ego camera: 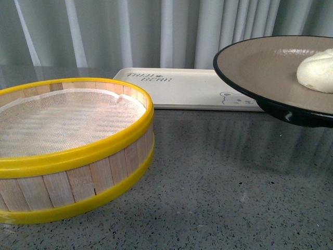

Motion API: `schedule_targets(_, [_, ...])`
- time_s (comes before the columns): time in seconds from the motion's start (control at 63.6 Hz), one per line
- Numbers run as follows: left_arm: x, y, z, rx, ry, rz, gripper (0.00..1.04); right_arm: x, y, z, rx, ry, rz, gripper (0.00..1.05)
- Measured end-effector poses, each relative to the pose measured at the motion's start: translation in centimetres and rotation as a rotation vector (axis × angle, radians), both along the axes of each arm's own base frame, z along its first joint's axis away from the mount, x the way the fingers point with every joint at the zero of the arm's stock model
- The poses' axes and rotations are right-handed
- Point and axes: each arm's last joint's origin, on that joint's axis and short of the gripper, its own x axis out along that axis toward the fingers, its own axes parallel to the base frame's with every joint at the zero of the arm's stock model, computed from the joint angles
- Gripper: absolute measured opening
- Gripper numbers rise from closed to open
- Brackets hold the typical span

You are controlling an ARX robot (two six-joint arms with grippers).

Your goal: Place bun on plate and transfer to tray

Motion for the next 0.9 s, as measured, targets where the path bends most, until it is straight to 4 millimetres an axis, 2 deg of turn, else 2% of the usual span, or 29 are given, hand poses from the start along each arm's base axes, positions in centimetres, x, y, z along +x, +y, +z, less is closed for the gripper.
schedule_targets(0.204, [0.0, 0.0, 0.0, 0.000, 0.000, 0.000, 0.98, 4.3, 0.4, 1.8, 0.045, -0.018, -0.044, 0.03])
schedule_targets(0.55, [0.0, 0.0, 0.0, 0.000, 0.000, 0.000, 0.98, 14.3, 1.3, 4.1, 0.010, 0.068, -0.059, 0.03])
schedule_targets(0.629, [0.0, 0.0, 0.0, 0.000, 0.000, 0.000, 0.98, 17.4, 2.0, 4.7, -0.033, 0.096, -0.057, 0.03])
schedule_targets(0.786, [0.0, 0.0, 0.0, 0.000, 0.000, 0.000, 0.98, 20.7, 3.1, 4.9, -0.078, 0.120, -0.040, 0.03])
schedule_targets(0.896, [0.0, 0.0, 0.0, 0.000, 0.000, 0.000, 0.98, 21.7, 3.9, 4.5, -0.102, 0.135, -0.036, 0.03])
